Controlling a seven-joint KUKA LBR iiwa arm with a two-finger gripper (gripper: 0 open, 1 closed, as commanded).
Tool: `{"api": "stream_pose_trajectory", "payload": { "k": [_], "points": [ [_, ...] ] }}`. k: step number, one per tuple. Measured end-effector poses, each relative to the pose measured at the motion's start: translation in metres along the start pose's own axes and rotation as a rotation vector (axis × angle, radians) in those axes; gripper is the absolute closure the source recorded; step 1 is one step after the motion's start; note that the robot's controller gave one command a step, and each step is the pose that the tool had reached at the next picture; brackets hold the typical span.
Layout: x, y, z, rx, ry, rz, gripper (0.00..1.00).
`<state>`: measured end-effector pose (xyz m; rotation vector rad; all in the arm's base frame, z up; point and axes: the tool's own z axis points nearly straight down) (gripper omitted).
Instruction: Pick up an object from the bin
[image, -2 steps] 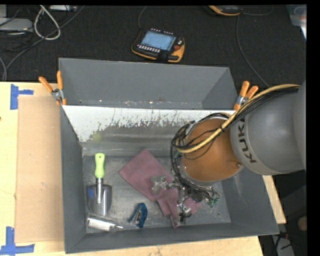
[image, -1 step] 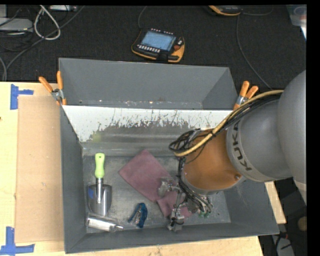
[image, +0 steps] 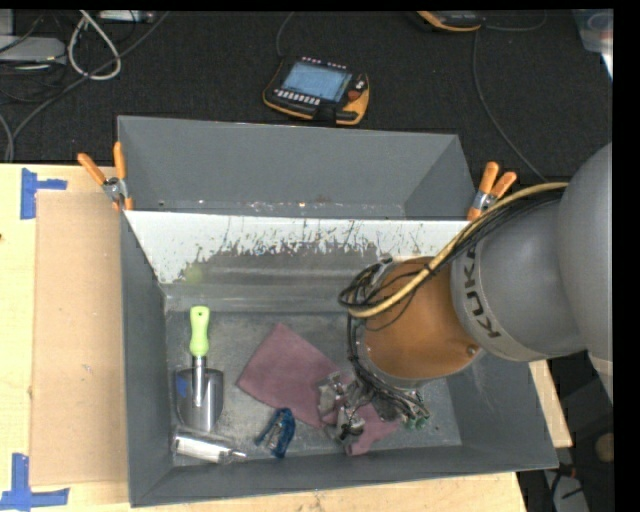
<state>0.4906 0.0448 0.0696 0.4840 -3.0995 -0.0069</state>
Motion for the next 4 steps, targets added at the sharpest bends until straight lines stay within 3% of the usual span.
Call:
{"api": "stream_pose_trajectory", "payload": {
  "k": [3,4],
  "points": [
    [0.001,0.001,-0.011,-0.001,0.001,-0.001,1.0],
    [0.002,0.002,-0.041,-0.002,0.005,-0.002,1.0]
  ]
}}
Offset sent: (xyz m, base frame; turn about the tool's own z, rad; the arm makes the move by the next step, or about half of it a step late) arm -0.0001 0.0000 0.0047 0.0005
